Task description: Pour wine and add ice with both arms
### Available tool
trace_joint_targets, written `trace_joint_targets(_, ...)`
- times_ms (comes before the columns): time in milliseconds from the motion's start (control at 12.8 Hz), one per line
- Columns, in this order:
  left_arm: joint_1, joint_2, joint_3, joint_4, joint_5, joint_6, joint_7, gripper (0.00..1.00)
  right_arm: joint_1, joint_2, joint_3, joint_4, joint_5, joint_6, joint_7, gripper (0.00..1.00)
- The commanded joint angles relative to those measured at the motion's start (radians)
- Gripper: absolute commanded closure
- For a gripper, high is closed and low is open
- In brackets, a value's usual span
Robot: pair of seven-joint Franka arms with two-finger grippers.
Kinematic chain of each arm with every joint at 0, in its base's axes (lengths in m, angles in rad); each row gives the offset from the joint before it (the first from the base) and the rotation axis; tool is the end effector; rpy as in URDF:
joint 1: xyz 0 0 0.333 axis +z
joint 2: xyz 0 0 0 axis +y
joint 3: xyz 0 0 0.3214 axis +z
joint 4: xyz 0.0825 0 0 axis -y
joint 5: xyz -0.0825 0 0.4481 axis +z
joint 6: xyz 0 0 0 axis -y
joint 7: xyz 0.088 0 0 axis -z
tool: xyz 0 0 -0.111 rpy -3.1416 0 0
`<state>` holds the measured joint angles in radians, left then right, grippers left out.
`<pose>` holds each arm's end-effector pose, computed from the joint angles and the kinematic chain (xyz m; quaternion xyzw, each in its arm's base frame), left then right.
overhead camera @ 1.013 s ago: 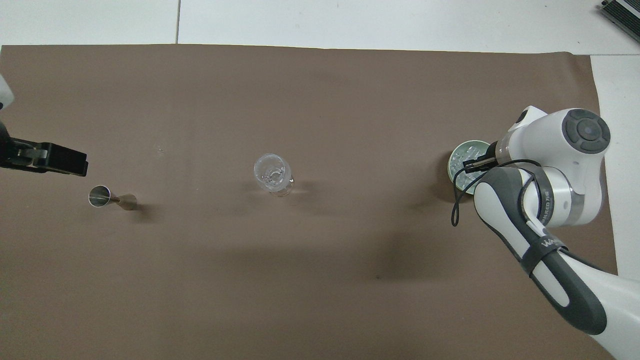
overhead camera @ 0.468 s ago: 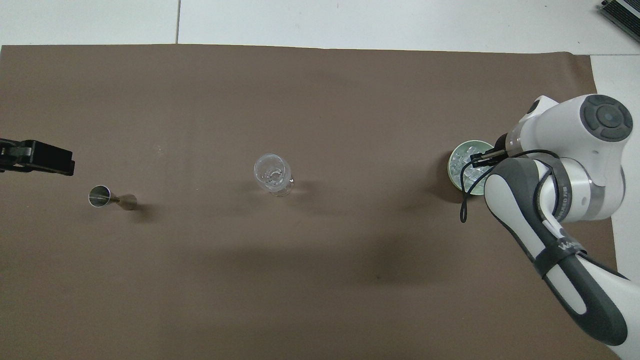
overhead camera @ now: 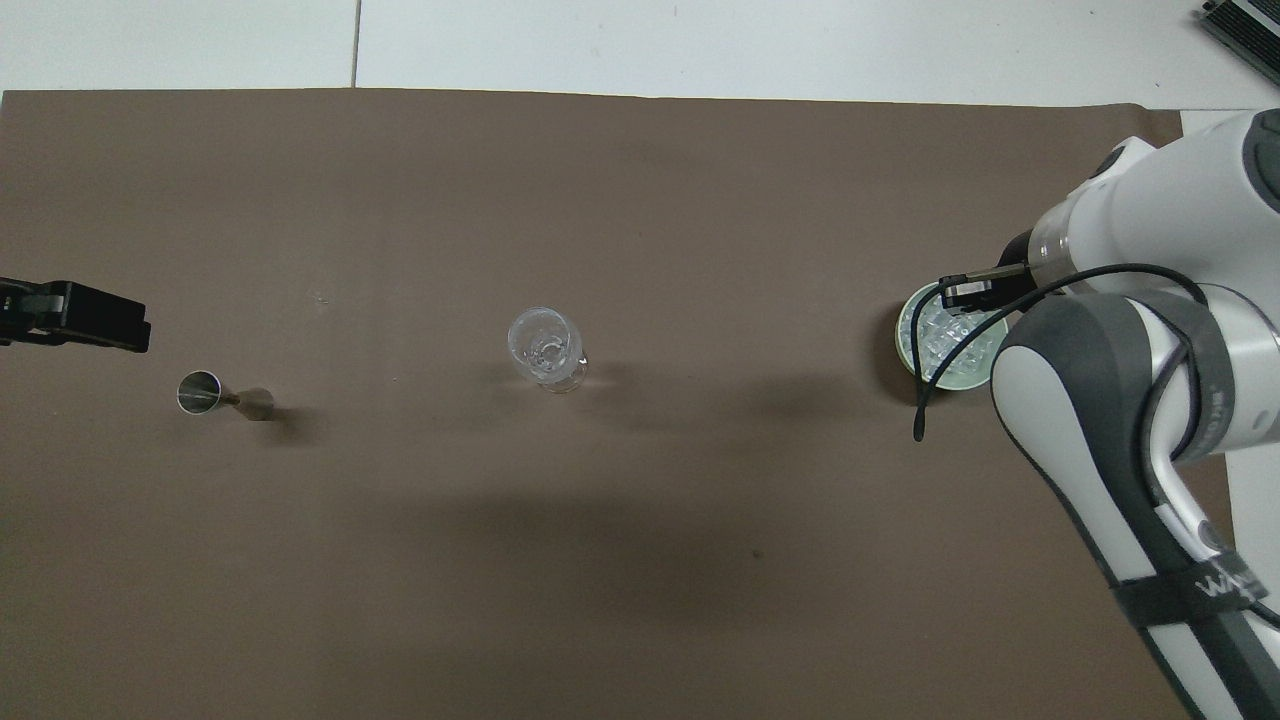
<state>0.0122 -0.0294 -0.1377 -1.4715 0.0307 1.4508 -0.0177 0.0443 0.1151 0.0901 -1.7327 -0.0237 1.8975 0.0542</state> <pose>0.5915 -0.0723 0.6857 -0.9985 0.0519 -0.0054 0.0169 0.6603 0.0854 0.4934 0.9987 0.0432 0.0256 0.0038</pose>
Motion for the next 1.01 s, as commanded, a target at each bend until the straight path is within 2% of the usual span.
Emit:
trace_joint_targets(0,-0.105,-0.014,0.116,-0.032,0.005,0.022,-0.008,0.0,-0.006,0.009,0.048,0.097,-0.002,-0.089,0.071,1.0)
trace_joint_targets(156,-0.103,-0.01,0.124,-0.047,0.003,0.042,-0.007,0.0,-0.006,0.009,0.106,0.133,-0.001,-0.113,0.159,1.0)
trace_joint_targets(468,-0.07,-0.004,0.125,-0.038,-0.038,0.046,-0.002,0.0,-0.006,0.011,0.216,0.139,-0.001,-0.114,0.324,1.0)
trace_joint_targets(779,-0.04,0.0,0.127,-0.033,-0.015,0.053,-0.008,0.0,-0.004,0.021,0.328,0.157,0.01,-0.092,0.479,1.0)
trace_joint_targets(935,-0.029,0.002,0.127,-0.035,-0.022,0.06,-0.001,0.0,0.035,0.041,0.339,0.194,0.018,-0.086,0.547,1.0)
